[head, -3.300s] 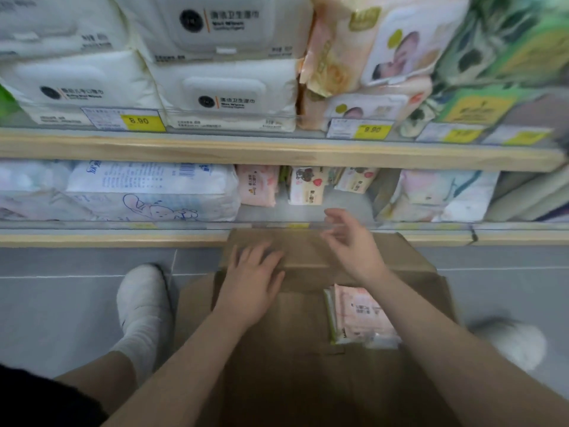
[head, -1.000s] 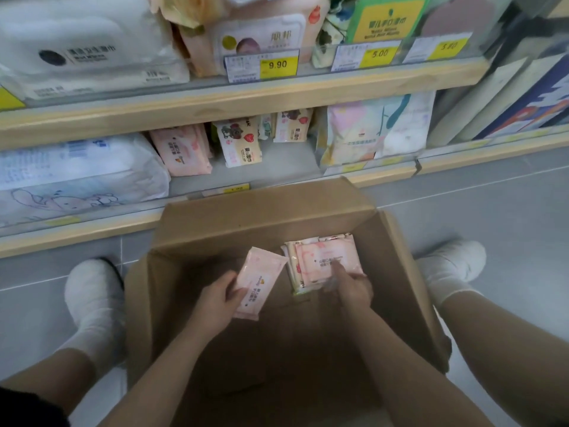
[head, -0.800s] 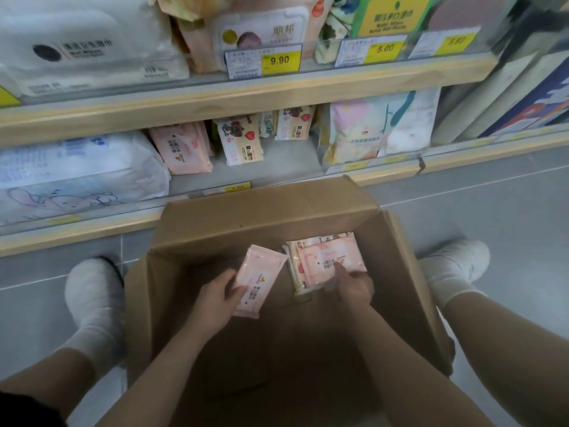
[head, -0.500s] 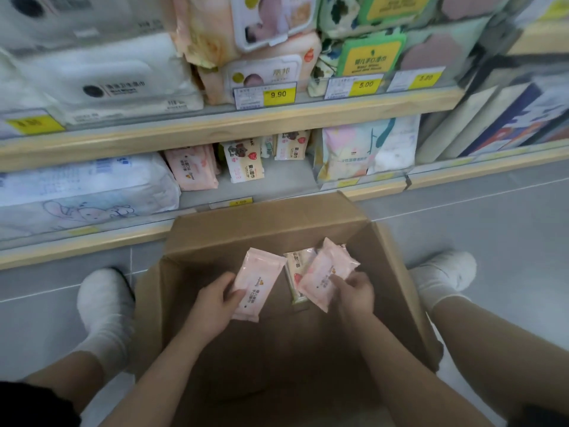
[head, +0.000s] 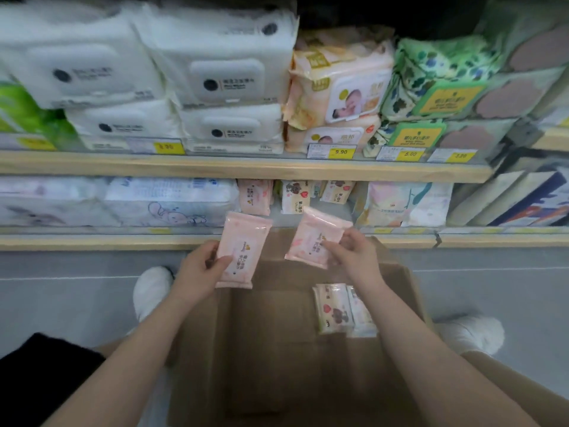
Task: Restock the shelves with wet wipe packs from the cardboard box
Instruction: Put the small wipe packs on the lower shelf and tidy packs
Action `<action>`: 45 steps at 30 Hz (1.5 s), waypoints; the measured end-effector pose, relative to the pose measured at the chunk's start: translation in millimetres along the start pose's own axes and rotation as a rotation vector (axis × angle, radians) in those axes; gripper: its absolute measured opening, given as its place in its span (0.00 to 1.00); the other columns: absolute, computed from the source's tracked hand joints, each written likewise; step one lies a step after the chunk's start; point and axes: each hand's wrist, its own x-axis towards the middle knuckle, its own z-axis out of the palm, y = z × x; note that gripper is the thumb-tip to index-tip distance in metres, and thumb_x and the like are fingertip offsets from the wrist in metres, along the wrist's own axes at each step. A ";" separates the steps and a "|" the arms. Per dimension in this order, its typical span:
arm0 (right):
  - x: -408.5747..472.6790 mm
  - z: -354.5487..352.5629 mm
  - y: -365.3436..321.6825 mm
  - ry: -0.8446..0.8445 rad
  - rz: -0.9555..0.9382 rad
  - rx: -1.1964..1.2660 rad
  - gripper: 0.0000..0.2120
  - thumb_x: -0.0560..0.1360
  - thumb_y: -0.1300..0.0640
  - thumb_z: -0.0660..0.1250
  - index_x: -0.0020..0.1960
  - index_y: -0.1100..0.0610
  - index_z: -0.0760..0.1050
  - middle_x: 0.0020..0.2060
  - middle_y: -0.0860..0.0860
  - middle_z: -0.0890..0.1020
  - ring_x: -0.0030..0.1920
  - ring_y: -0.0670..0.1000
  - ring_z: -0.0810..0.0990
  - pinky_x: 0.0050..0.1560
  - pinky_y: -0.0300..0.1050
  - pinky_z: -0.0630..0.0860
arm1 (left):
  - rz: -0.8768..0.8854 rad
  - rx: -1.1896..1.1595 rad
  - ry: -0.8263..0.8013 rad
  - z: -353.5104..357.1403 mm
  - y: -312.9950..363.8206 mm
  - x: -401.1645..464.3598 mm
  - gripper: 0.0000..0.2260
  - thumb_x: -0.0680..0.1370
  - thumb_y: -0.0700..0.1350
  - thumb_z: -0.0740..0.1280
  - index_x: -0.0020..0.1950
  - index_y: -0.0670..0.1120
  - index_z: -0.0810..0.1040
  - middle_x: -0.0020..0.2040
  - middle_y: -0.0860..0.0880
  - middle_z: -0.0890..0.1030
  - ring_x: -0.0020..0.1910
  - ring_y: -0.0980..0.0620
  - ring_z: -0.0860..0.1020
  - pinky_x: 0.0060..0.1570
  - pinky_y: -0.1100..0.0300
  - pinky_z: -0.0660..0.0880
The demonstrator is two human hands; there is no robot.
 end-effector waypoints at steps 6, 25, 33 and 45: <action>57.4 70.1 -19.6 -0.031 -0.167 -0.098 0.07 0.74 0.63 0.69 0.51 0.61 0.74 0.42 0.51 0.78 0.35 0.44 0.78 0.31 0.30 0.74 | -0.071 -0.076 0.092 -29.5 -22.1 12.6 0.06 0.78 0.44 0.65 0.55 0.48 0.74 0.53 0.51 0.80 0.49 0.54 0.80 0.41 0.63 0.77; 127.7 140.5 3.3 -0.041 -0.082 -0.150 0.22 0.76 0.64 0.65 0.69 0.62 0.67 0.59 0.56 0.77 0.48 0.48 0.76 0.40 0.27 0.70 | -0.053 -0.165 0.092 -32.5 -41.4 32.2 0.07 0.78 0.42 0.65 0.55 0.48 0.77 0.50 0.55 0.82 0.48 0.58 0.80 0.36 0.71 0.74; 35.4 94.7 -16.9 -0.520 -0.041 -0.082 0.10 0.75 0.61 0.68 0.56 0.59 0.79 0.41 0.50 0.83 0.32 0.43 0.77 0.35 0.35 0.74 | 0.007 -0.169 0.017 0.6 -1.4 23.5 0.07 0.77 0.41 0.66 0.55 0.45 0.78 0.51 0.50 0.83 0.49 0.53 0.81 0.47 0.58 0.78; 89.5 87.4 -7.1 -0.221 -0.262 -0.239 0.04 0.74 0.62 0.69 0.47 0.54 0.77 0.41 0.52 0.83 0.39 0.49 0.81 0.44 0.47 0.80 | 0.201 0.400 -0.150 11.4 -64.8 20.9 0.23 0.77 0.42 0.65 0.70 0.56 0.68 0.61 0.48 0.77 0.59 0.49 0.74 0.61 0.58 0.69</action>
